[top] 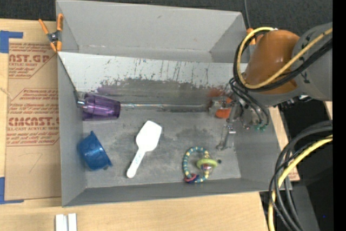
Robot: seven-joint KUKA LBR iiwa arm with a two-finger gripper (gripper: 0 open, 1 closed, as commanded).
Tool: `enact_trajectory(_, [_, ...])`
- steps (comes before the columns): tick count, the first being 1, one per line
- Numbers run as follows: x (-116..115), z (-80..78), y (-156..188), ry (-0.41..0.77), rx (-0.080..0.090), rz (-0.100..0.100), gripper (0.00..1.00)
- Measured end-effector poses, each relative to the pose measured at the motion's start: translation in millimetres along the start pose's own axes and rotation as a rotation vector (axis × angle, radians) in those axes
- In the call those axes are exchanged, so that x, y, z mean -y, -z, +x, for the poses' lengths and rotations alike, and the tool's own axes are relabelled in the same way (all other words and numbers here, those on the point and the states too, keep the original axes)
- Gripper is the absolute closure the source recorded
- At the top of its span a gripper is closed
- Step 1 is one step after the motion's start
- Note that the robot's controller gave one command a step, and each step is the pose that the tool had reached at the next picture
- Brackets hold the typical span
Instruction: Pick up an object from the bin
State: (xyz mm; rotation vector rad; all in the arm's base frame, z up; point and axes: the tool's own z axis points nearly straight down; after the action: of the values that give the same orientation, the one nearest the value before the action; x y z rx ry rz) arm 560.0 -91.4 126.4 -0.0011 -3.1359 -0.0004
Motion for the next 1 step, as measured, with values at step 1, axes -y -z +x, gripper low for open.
enact_trajectory(1, [-0.5,-1.6,4.7,0.002,0.007,0.001,0.0])
